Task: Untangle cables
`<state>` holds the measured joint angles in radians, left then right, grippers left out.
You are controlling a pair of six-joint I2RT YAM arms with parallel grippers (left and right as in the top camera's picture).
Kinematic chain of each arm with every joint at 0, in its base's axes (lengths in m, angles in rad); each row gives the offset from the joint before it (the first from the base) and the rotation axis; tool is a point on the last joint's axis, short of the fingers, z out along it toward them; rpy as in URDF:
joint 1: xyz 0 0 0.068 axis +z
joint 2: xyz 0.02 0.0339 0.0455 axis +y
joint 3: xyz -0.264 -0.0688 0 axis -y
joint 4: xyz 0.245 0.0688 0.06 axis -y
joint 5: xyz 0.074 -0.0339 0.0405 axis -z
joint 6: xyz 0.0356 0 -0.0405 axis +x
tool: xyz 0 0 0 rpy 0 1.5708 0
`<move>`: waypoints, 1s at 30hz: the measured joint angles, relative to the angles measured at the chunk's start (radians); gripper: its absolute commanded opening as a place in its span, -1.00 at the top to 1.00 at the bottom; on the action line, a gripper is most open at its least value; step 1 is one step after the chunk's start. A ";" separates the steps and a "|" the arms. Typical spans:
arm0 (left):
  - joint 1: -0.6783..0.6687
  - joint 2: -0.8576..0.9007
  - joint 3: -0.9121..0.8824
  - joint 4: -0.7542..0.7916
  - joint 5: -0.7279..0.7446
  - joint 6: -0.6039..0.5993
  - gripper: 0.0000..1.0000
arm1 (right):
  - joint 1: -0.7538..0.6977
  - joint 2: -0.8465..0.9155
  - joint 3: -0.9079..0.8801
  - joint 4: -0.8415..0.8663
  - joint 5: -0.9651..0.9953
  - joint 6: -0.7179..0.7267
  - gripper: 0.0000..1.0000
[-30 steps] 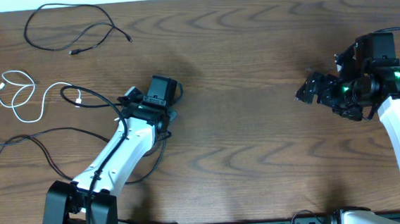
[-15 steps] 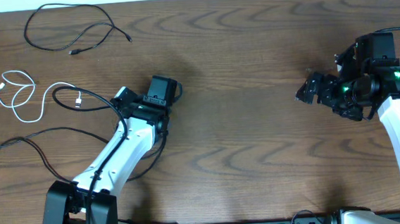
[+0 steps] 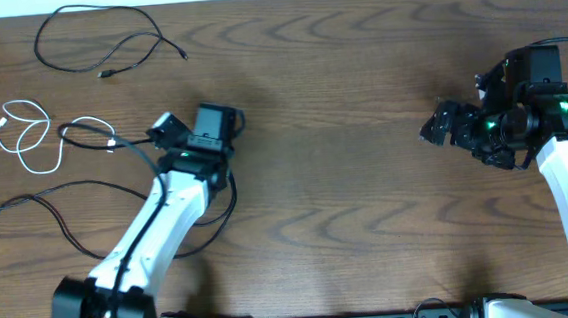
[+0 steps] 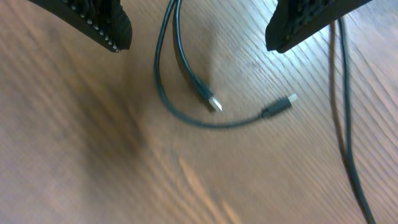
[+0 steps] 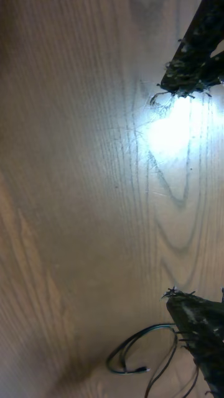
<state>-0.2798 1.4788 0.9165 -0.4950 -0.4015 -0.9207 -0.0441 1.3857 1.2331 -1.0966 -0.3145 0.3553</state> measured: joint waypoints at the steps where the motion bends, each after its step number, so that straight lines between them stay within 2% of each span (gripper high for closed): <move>1: 0.006 -0.014 0.000 0.003 0.001 0.017 -0.50 | 0.000 0.000 0.000 0.006 0.000 0.000 -0.99; 8: 0.015 -0.047 0.001 0.005 0.051 0.133 -0.50 | 0.000 0.000 0.000 0.040 0.000 0.000 -0.99; 17: 0.060 -0.148 0.001 -0.003 0.105 0.190 -0.52 | 0.000 0.000 0.000 0.039 0.000 0.000 -0.98; 24: 0.311 -0.185 0.001 -0.039 0.238 0.250 -0.52 | 0.000 0.000 0.000 0.039 0.000 0.000 -0.99; 30: 0.571 -0.185 0.002 -0.028 0.255 0.271 -0.52 | 0.000 0.000 0.000 0.040 0.000 0.000 -0.99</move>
<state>0.2909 1.2942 0.9180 -0.5232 -0.1467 -0.6498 -0.0441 1.3857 1.2331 -1.0565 -0.3145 0.3553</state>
